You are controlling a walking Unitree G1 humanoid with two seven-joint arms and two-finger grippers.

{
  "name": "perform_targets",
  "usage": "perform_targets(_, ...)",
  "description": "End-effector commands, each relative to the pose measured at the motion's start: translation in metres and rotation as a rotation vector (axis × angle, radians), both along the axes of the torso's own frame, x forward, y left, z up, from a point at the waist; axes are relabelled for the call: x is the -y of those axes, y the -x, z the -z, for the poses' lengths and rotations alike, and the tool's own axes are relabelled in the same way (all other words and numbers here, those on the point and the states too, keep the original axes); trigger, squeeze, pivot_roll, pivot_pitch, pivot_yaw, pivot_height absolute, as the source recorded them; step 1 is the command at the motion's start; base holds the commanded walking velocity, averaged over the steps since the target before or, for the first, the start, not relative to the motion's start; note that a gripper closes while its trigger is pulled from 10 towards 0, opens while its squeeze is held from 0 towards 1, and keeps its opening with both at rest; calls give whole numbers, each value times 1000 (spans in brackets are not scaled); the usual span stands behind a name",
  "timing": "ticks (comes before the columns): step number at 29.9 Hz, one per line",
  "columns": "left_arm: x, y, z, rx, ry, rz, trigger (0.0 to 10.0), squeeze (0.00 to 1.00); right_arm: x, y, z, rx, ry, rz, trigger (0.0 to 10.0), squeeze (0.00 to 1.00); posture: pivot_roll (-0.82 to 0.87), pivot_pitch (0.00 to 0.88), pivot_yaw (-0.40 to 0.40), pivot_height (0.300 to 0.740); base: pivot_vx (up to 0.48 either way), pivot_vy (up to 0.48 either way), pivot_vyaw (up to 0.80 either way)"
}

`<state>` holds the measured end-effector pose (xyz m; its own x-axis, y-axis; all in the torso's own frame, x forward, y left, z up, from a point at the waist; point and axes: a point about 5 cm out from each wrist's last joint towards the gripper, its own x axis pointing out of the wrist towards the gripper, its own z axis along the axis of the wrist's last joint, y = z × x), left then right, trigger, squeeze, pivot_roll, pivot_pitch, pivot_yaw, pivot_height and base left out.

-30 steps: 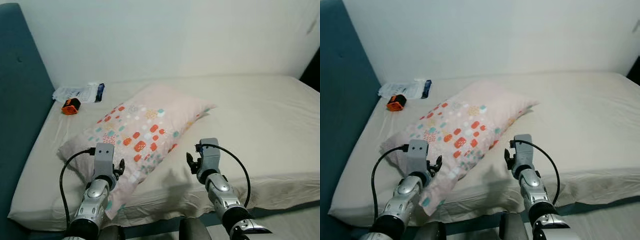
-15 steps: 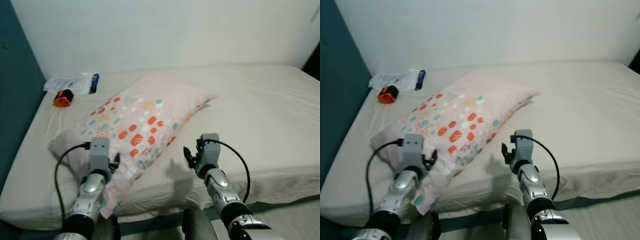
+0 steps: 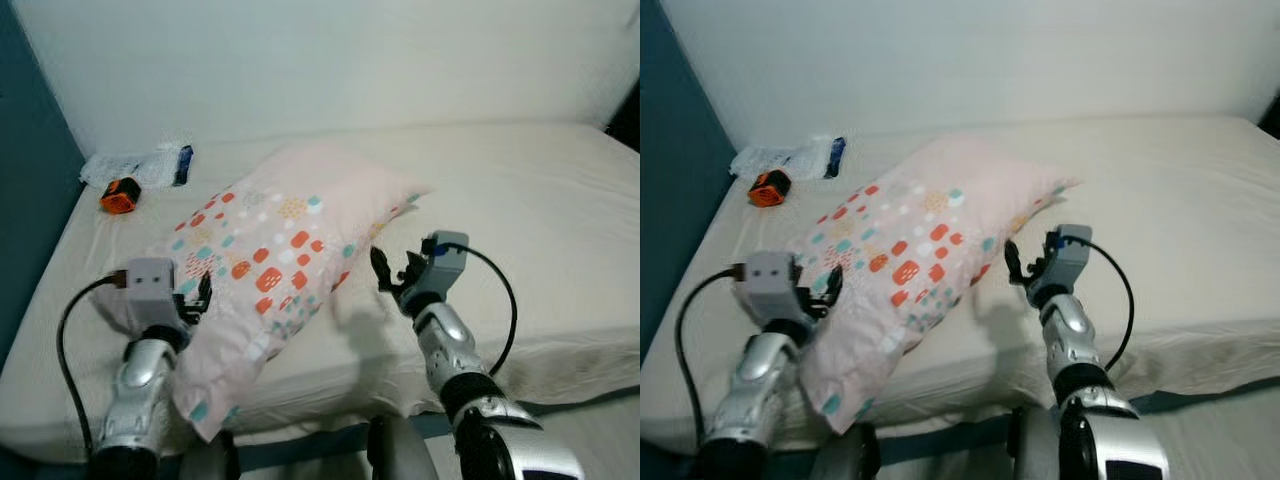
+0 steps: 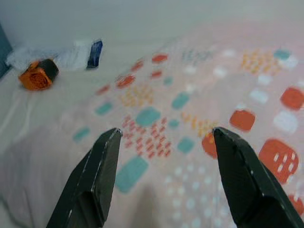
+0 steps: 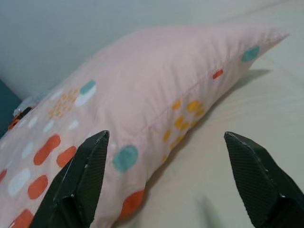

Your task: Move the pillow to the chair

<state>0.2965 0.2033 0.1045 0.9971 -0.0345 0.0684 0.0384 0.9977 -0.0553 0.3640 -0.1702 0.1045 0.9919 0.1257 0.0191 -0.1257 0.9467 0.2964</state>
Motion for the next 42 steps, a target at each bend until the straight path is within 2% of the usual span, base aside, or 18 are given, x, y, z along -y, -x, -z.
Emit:
perform_targets(1, -3, 3, 0, -13, -11, 20, 10000, 0, -3, 0, 4, -29, -24, -10, 10000, 1000, 109, 120, -19, 575, 0, 0, 0)
perform_targets(6, -3, 5, -9, 6, -32, 41, 10000, 0, -4, -3, 1, -39, -26, -10, 10000, 1000, 141, 143, -14, 575, 0, 0, 0)
perform_targets(10, -6, 12, -22, 20, -59, 60, 10000, 0, -3, -7, 0, -88, -20, 9, 10000, 1000, 179, 172, -5, 575, 0, 0, 0)
perform_targets(11, -6, 15, -26, 22, -76, 81, 10000, 0, -1, -9, 0, -100, -37, 26, 10000, 769, 206, 191, 0, 575, 0, 0, 0)
perform_targets(14, -6, 18, -30, 24, -95, 105, 10000, 0, 2, -10, -1, -110, -59, 45, 10000, 769, 212, 194, 2, 575, 0, 0, 0)
perform_targets(15, -5, 20, -34, 27, -99, 126, 10000, 0, 3, -10, -2, -115, -58, 55, 10000, 55, 231, 209, 7, 575, 0, 0, 0)
perform_targets(16, -5, 20, -34, 27, -99, 126, 10000, 0, 3, -10, -2, -115, -58, 55, 10000, 55, 231, 209, 7, 575, 0, 0, 0)
perform_targets(17, -4, 22, -39, 31, -104, 153, 10000, 0, 4, -11, -3, -118, -50, 64, 10000, 0, 244, 222, 11, 575, 0, 0, 0)
perform_targets(20, 0, 27, -47, 32, -111, 208, 10000, 0, 7, -13, -6, -123, -47, 84, 10000, 0, 259, 236, 17, 575, 0, 0, 0)
perform_targets(21, 6, 33, -51, 25, -114, 272, 10000, 0, 9, -14, -9, -119, -36, 98, 10000, 0, 275, 247, 23, 575, 0, 0, 0)
perform_targets(24, 11, 37, -53, 16, -116, 310, 10000, 0, 12, -15, -11, -114, -28, 110, 10000, 0, 286, 255, 27, 575, 0, 0, 0)
perform_targets(27, 22, 48, -54, -8, -118, 368, 10000, 0, 17, -18, -18, -95, -21, 128, 10000, 0, 325, 272, 37, 575, 0, 0, 0)
perform_targets(34, 23, 65, -53, -57, -91, 356, 10000, 0, 15, -27, -36, -44, -62, 97, 10000, 0, 350, 292, 39, 575, 0, 0, 0)
perform_targets(39, 23, 70, -52, -74, -91, 358, 10000, 0, 10, -28, -40, -23, -80, 64, 10000, 0, 354, 291, 41, 575, 0, 0, 0)
perform_targets(40, 23, 71, -52, -77, -91, 360, 10000, 0, 8, -29, -42, -13, -86, 51, 6588, 0, 356, 295, 42, 575, 0, 0, 0)
perform_targets(41, 24, 73, -52, -82, -92, 363, 10000, 0, 6, -29, -43, -5, -88, 46, 4706, 0, 358, 295, 41, 575, 0, 0, 0)
perform_targets(42, 25, 73, -52, -86, -93, 366, 10000, 0, 6, -29, -43, -2, -89, 46, 3529, 0, 358, 295, 41, 575, 0, 0, 0)
